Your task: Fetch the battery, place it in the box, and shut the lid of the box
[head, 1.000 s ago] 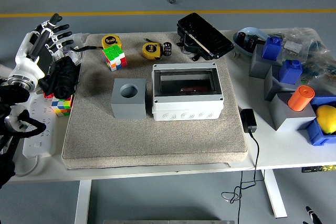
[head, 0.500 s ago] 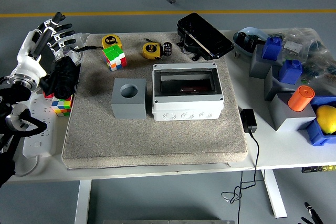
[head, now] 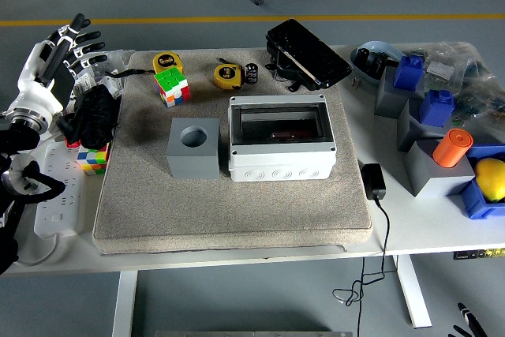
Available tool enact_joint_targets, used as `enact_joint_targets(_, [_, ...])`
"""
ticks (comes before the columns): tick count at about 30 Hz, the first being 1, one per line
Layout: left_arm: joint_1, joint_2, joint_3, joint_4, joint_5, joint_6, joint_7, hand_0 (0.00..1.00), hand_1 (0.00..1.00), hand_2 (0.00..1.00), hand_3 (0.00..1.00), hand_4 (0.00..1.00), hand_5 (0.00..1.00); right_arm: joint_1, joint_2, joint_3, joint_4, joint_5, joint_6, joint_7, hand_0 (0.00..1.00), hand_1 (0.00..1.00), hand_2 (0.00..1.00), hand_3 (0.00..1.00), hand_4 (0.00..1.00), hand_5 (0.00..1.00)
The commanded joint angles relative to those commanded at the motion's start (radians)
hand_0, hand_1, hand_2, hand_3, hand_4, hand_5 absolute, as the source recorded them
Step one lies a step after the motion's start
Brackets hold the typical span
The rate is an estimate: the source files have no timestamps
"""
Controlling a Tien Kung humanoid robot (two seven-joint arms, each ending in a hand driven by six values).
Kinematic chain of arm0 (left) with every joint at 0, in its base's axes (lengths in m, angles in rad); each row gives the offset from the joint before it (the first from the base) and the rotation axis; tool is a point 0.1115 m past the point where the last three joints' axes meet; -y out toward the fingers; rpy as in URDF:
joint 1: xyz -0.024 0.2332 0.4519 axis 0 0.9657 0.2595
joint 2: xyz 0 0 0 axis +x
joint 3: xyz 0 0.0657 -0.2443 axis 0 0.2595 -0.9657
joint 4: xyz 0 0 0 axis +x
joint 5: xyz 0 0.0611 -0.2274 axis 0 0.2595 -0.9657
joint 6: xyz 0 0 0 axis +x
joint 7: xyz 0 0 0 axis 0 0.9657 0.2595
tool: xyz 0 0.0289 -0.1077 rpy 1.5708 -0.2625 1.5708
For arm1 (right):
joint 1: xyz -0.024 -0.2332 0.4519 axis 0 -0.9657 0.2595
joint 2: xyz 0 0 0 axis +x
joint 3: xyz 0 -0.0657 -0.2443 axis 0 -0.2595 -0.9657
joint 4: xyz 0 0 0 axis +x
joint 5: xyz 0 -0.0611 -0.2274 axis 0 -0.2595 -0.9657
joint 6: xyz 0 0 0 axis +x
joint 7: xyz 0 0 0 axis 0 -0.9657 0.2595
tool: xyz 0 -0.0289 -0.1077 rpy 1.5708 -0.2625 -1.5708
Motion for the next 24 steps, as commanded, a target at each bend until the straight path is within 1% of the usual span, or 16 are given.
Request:
enact_joint_targets(5, [0.000, 0.005, 0.003, 0.001, 0.000, -0.001, 0.000, 0.494, 0.607, 0.600, 0.648, 0.990, 0.535, 0.000, -0.001, -0.003, 0.000, -0.001, -0.002, 0.001, 0.726, 0.667, 0.654, 0.597, 0.998, 0.621])
enact_joint_targets(16, [-0.005, 0.002, 0.011, 0.001, -0.001, -0.002, 0.002, 0.492, 0.606, 0.598, 0.647, 0.990, 0.534, 0.001, -0.001, -0.005, 0.000, -0.002, -0.007, 0.000, 0.726, 0.667, 0.654, 0.598, 0.998, 0.622])
enact_joint_targets(24, [-0.004, 0.006, 0.016, 0.004, -0.004, -0.001, 0.002, 0.492, 0.606, 0.598, 0.645, 0.989, 0.534, -0.007, 0.004, -0.007, -0.002, 0.004, -0.005, -0.002, 0.726, 0.667, 0.654, 0.598, 0.998, 0.622])
